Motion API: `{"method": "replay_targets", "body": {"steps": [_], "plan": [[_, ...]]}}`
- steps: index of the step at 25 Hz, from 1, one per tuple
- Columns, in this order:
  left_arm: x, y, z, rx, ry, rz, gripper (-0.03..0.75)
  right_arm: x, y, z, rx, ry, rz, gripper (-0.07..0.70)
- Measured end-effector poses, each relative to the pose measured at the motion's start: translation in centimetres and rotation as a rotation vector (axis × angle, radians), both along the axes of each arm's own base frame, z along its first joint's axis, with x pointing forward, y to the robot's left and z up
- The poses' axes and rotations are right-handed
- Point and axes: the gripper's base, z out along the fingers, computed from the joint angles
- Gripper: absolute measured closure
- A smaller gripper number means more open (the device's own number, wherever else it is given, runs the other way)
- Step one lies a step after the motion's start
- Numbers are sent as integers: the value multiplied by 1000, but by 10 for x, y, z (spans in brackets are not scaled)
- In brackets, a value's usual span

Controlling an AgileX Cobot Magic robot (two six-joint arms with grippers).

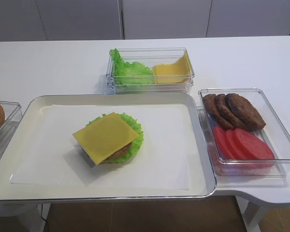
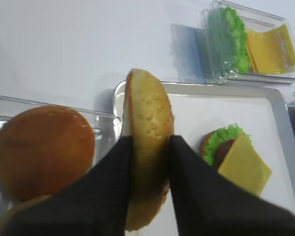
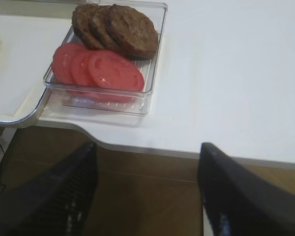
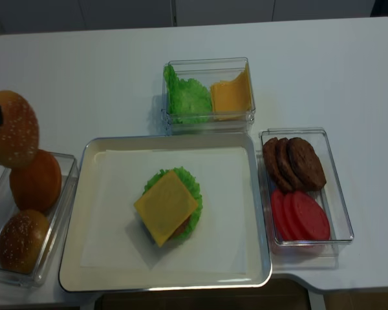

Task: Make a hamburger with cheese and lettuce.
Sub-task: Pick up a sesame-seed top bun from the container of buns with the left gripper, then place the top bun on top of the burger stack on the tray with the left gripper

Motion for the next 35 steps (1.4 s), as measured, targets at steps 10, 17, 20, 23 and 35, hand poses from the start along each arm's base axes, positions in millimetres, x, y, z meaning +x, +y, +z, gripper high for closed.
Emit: {"method": "replay_targets", "body": {"steps": [10, 17, 20, 23, 35], "plan": [[10, -48, -3, -66, 64, -124, 540, 0, 0, 0, 2, 0, -1, 153], [8, -71, -18, -146, 119, -178, 540, 0, 0, 0, 2, 0, -1, 153], [6, -76, -24, -189, 132, -181, 540, 0, 0, 0, 2, 0, -1, 153], [6, -78, -26, -219, 134, -178, 540, 0, 0, 0, 2, 0, -1, 153], [6, -82, -28, -297, 119, -168, 540, 0, 0, 0, 2, 0, -1, 153]]}}
